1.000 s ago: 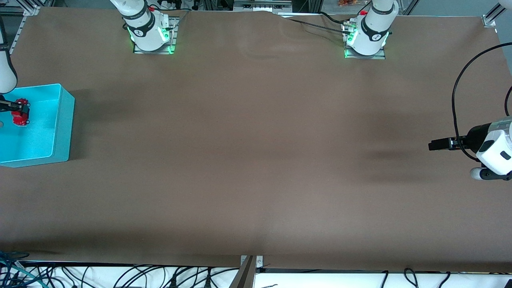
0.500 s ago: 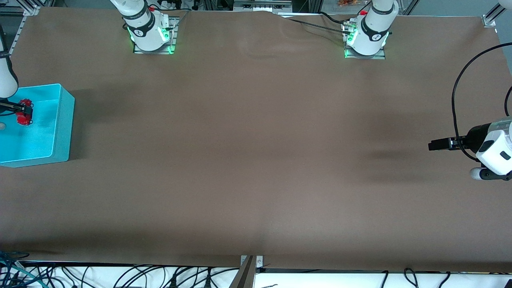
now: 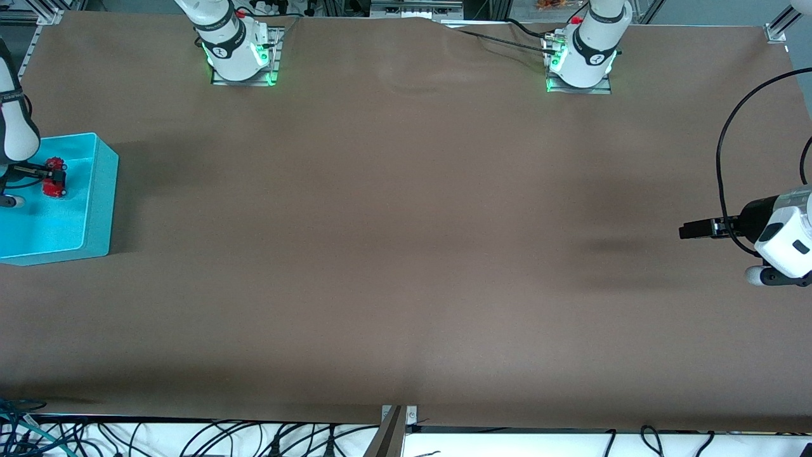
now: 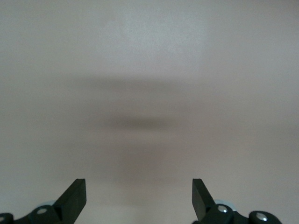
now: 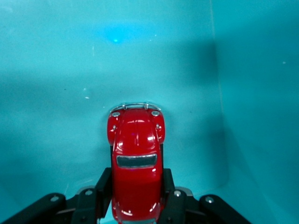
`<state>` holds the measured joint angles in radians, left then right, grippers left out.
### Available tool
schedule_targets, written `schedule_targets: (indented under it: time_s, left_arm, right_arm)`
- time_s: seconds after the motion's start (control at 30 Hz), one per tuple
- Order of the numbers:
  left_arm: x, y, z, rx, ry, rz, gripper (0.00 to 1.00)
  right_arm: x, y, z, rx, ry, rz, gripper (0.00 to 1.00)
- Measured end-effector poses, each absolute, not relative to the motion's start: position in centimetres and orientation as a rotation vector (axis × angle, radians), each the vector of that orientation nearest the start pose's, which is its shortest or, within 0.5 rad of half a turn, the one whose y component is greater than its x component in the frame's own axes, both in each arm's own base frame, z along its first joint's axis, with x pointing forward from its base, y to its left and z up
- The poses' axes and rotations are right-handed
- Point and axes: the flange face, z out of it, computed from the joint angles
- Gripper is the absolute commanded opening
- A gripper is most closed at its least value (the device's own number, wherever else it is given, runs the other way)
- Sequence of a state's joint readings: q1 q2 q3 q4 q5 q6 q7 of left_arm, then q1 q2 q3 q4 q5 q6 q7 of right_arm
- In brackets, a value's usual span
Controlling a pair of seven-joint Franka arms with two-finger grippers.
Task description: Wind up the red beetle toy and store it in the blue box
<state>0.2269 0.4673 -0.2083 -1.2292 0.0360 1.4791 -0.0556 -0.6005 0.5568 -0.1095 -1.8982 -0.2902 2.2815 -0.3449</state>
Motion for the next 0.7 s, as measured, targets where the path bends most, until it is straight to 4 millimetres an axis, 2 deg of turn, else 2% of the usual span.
schedule_targets:
  time_s: [0.03,0.1,0.13,0.27,0.4,0.7]
  left_arm:
    - [66.7,4.6,49.3,-3.176,-0.136,0.333,1.0]
    - [66.7,4.6,49.3,-3.176,-0.136,0.333,1.0]
    - [66.7,4.6,49.3,-3.176,-0.136,0.333,1.0]
    - [66.7,4.6,49.3,-3.176,-0.136,0.333,1.0]
    - [66.7,4.6,49.3,-3.176,-0.136,0.333,1.0]
    - [66.7,4.6,49.3,-3.176,-0.136,0.333,1.0]
  right_arm:
    - [46.3,-40.4,19.5,-3.24,0.239,0.458,0.29]
    - [46.3,-40.3,19.3,-3.24,0.251,0.456,0.71]
    - [46.3,-40.3,19.2,-3.24,0.258,0.455,0.81]
    - [46.2,-40.2,18.4,-3.237,0.271,0.459,0.94]
    - [46.1,-40.1,17.5,-3.231,0.273,0.467,1.0]
    - [46.5,-39.8,17.3,-3.231,0.264,0.461,1.0]
